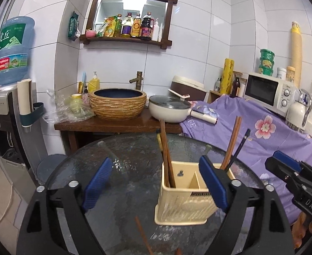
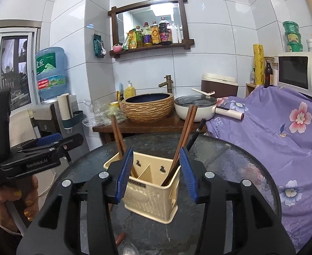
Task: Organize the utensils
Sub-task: 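Withdraw both tools from the caddy back to the table, then move the left tool to the last brown chopstick while the right tool moves over the spoons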
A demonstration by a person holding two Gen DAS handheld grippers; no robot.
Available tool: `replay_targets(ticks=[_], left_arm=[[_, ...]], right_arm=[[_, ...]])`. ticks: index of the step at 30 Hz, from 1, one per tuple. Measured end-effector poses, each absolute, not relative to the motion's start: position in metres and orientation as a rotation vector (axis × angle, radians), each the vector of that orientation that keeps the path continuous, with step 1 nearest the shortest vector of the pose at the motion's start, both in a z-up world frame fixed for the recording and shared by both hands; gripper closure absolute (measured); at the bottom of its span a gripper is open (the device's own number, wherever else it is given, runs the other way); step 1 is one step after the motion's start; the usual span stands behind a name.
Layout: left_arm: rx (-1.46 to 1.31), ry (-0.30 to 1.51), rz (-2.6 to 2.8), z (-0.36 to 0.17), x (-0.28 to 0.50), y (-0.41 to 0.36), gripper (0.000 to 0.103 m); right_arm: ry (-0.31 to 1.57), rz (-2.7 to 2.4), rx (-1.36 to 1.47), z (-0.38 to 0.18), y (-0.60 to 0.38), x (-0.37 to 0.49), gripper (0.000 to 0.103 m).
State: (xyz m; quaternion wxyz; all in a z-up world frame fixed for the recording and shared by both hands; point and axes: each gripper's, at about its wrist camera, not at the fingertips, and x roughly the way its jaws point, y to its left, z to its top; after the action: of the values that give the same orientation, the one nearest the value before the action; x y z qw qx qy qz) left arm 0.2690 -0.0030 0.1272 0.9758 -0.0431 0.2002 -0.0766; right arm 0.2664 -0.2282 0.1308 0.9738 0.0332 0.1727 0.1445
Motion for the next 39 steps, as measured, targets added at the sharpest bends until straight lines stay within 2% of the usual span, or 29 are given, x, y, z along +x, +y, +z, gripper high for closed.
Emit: replay_targets(ticks=[4,7,20,27,39], left_arm=[[-0.075,0.446,-0.165,0.111,0.259,-0.001,0.013],[-0.066,0.481,-0.152,0.098,0.253,0.002,0.009],[-0.057,0.672,-0.112,0.024,0.241,0.025,0.009],[-0.043,0.728,-0.121,0.001,0.237,0.022,0.012],[-0.041,0.827,-0.143,-0.03,0.243,0.022,0.037]], right_arm=[[0.37,0.302,0.05,0.121,-0.223,0.252,0.051],[0.403,0.307,0.053,0.11,-0.221,0.246,0.051],[0.618,0.314,0.035,0.034,-0.215,0.24,0.05],[0.702,0.364,0.015,0.0,-0.198,0.23,0.05],[0.799,0.461,-0.074,-0.035,-0.164,0.22,0.06]])
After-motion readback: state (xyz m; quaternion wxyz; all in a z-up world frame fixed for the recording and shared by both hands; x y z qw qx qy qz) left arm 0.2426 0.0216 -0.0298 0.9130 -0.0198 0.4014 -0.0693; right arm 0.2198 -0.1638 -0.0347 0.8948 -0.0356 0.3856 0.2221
